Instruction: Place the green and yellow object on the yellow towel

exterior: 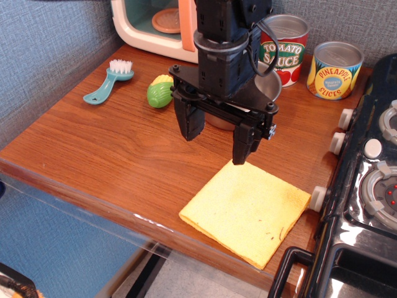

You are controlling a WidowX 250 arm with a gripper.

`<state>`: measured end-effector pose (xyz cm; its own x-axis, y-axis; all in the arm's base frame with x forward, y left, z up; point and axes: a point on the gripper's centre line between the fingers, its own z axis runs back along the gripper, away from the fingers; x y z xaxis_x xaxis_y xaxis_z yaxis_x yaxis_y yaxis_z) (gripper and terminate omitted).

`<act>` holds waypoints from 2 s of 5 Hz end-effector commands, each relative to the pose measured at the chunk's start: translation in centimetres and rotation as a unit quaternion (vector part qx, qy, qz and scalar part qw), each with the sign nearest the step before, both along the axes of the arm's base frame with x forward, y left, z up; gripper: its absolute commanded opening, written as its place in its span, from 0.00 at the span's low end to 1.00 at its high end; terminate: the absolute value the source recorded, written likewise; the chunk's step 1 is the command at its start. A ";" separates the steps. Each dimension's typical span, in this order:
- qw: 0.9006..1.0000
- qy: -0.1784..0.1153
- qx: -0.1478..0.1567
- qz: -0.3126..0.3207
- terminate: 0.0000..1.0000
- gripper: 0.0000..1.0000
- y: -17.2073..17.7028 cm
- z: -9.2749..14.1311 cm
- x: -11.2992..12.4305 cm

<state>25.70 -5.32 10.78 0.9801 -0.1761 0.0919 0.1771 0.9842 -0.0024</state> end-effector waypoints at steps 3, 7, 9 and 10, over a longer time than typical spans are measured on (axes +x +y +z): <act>0.996 -0.002 -0.003 0.088 0.00 1.00 4.2 -0.6 3.0; 0.974 -0.029 0.042 0.222 0.00 1.00 12.7 -4.4 8.9; 0.961 -0.025 0.052 0.272 0.00 1.00 15.4 -5.3 10.8; 0.955 -0.025 0.050 0.292 0.00 1.00 16.6 -5.5 11.5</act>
